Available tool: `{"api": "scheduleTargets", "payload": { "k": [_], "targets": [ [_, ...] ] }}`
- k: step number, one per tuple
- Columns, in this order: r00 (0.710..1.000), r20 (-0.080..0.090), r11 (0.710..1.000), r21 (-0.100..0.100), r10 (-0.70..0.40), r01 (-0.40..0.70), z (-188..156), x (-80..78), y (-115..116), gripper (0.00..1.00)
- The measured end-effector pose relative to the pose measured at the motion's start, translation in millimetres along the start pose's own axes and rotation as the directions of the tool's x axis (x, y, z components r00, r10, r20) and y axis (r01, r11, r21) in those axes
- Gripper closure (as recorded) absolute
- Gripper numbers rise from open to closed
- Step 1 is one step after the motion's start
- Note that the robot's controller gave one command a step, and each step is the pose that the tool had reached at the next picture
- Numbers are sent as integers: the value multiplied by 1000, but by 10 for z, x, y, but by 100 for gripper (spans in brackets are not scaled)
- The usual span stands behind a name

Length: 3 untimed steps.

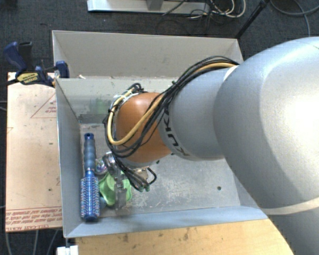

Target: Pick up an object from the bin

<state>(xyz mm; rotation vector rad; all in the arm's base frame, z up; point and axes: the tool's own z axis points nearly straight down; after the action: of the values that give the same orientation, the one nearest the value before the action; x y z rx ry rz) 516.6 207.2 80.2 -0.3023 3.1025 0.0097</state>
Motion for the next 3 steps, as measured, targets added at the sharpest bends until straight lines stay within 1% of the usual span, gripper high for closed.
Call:
{"api": "scheduleTargets", "payload": {
  "k": [1, 2, 3],
  "targets": [
    [999, -20, 999, 1, 46, -46, -383, 212, 256, 100],
    [949, -14, 949, -4, -315, 315, -1848, -330, 264, 100],
    [998, -28, 998, 5, 58, -58, -836, -351, 246, 100]
  ]
}}
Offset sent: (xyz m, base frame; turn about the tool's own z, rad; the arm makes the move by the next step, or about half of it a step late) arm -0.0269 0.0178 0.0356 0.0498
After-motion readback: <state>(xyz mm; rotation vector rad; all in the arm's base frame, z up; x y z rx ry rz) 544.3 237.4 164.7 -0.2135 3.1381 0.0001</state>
